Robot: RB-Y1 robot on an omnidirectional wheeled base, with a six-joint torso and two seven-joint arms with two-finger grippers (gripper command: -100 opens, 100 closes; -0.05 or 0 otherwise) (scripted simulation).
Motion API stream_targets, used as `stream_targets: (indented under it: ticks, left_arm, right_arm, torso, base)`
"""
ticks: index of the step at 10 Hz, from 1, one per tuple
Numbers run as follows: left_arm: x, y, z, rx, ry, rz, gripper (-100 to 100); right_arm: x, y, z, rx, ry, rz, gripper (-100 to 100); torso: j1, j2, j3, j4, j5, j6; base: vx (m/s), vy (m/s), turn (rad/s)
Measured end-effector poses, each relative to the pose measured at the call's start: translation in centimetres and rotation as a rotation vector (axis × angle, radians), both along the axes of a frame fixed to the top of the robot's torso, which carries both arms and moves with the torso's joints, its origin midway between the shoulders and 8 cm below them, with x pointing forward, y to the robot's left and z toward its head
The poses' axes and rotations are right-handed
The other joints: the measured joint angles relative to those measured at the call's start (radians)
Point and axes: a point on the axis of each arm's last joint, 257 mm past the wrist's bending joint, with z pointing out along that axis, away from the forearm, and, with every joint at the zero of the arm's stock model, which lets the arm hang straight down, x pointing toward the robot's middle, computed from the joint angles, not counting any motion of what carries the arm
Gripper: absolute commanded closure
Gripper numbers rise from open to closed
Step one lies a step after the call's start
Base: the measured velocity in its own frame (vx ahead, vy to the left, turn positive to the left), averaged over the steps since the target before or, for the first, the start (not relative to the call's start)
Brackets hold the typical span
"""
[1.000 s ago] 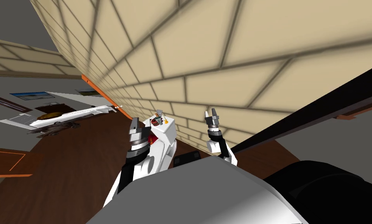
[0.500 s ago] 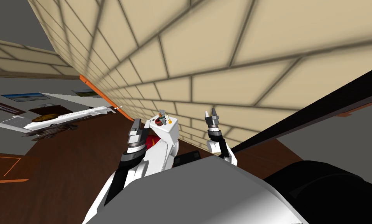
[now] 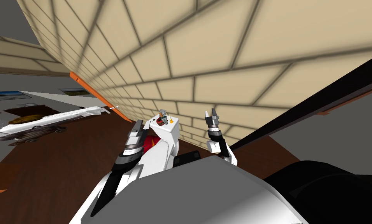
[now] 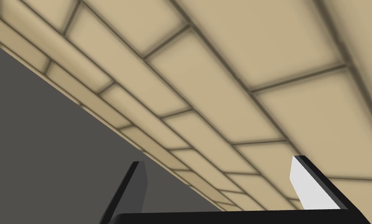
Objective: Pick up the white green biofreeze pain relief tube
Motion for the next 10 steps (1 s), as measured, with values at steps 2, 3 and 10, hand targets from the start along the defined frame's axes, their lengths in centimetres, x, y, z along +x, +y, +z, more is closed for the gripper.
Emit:
stream_targets:
  ticks: [2, 3, 10]
  left_arm:
    - [0.0, 0.0, 0.0, 0.002, 0.0, -0.001, -100]
    - [0.0, 0.0, 0.0, 0.002, 0.0, -0.001, -100]
    - [0.2, 0.2, -1.4, 0.079, 0.03, 0.002, -100]
  right_arm:
    - [0.0, 0.0, 0.0, 0.0, 0.0, 0.0, 0]
    - [0.0, 0.0, 0.0, 0.0, 0.0, 0.0, 0]
    - [0.0, 0.0, 0.0, 0.0, 0.0, 0.0, 0]
  torso:
    - [-0.001, -0.001, 0.0, 0.0, 0.0, 0.0]
    - [-0.001, -0.001, 0.0, 0.0, 0.0, 0.0]
    - [0.0, 0.0, 0.0, 0.0, 0.0, 0.0]
  base:
    - [0.0, 0.0, 0.0]
    - [0.007, -0.008, 0.024]
    - [-0.005, 0.005, -0.016]
